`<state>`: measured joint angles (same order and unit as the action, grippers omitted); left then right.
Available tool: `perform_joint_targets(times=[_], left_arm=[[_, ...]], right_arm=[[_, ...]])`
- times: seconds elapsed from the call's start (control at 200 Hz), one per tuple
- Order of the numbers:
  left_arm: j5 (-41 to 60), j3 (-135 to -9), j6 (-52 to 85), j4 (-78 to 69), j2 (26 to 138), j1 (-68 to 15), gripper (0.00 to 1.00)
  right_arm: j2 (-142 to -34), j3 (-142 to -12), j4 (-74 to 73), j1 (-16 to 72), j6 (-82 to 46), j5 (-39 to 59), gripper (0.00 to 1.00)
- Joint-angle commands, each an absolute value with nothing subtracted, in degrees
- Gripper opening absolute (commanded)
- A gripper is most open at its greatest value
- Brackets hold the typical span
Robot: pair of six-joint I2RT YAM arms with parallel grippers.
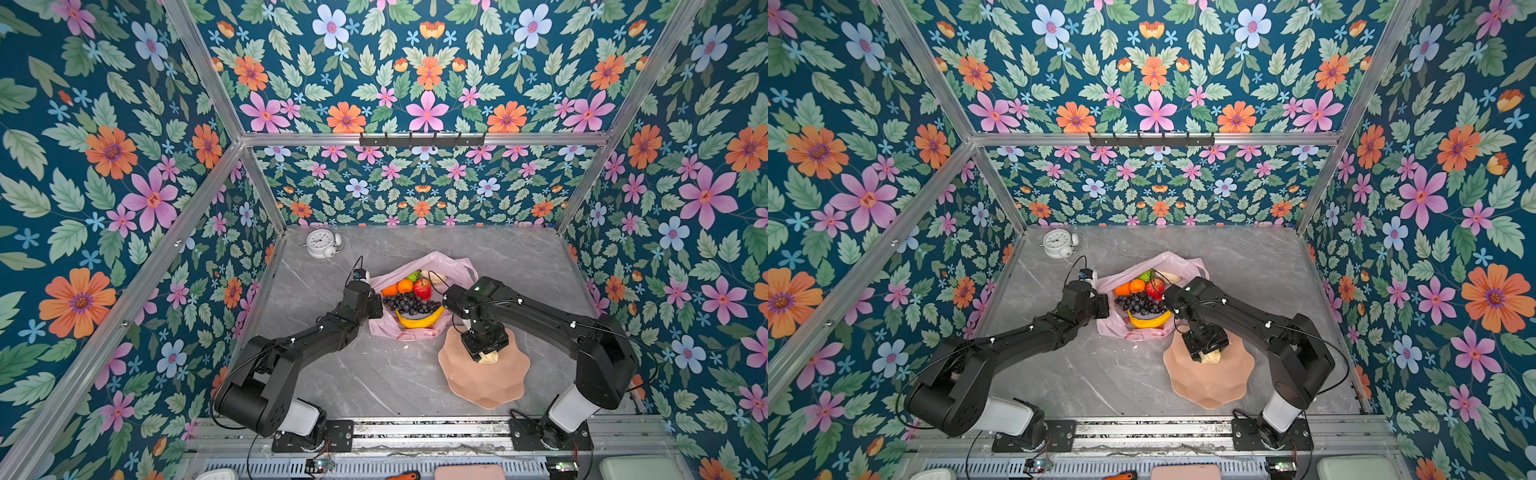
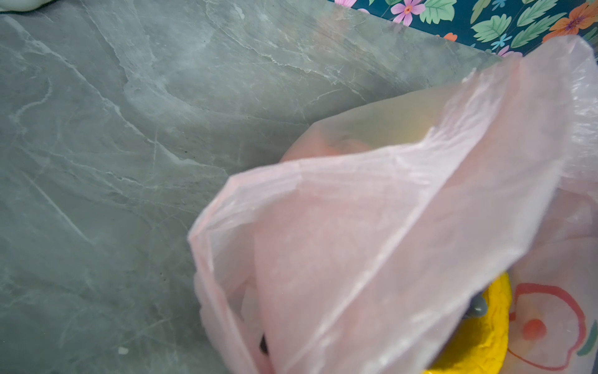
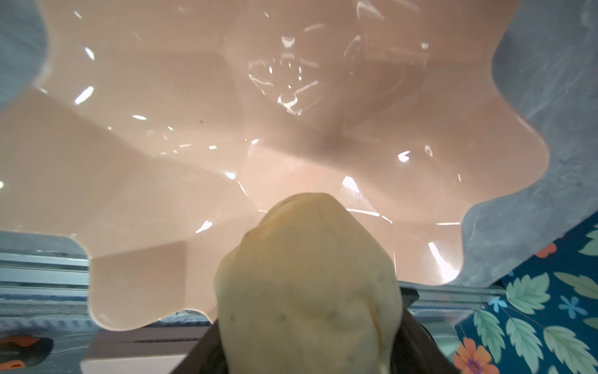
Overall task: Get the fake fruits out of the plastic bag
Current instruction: 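Lift the pale squash with the right gripper and carry it onto the pink plate, then lower the pale squash onto the pink plate and open the right gripper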
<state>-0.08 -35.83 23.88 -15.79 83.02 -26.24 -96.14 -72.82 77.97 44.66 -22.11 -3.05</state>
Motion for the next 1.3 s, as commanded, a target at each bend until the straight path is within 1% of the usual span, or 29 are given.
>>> perform_joint_targets(times=[0.0,0.4,0.77,1.03,1.295], left_arm=[[-0.7,-36.2,23.2,-16.3,83.0,-26.2,0.0],[-0.9,-36.2,23.1,-16.2,83.0,-26.2,0.0],[-1.1,-36.2,22.9,-16.0,82.8,-26.2,0.0],[-1.1,-36.2,22.9,-16.0,82.8,-26.2,0.0],[-1.0,-36.3,22.9,-16.0,83.0,-26.2,0.0]], right_arm=[[-97.4,-71.7,81.6,45.4,-23.4,-3.5,0.59],[-100.8,-69.3,81.3,46.5,-25.1,-2.2,0.6],[-103.9,-69.0,81.2,46.5,-25.3,-3.3,0.65],[-105.7,-68.8,81.1,46.5,-25.3,-3.5,0.67],[-107.2,-69.2,80.9,46.6,-25.0,-3.8,0.74]])
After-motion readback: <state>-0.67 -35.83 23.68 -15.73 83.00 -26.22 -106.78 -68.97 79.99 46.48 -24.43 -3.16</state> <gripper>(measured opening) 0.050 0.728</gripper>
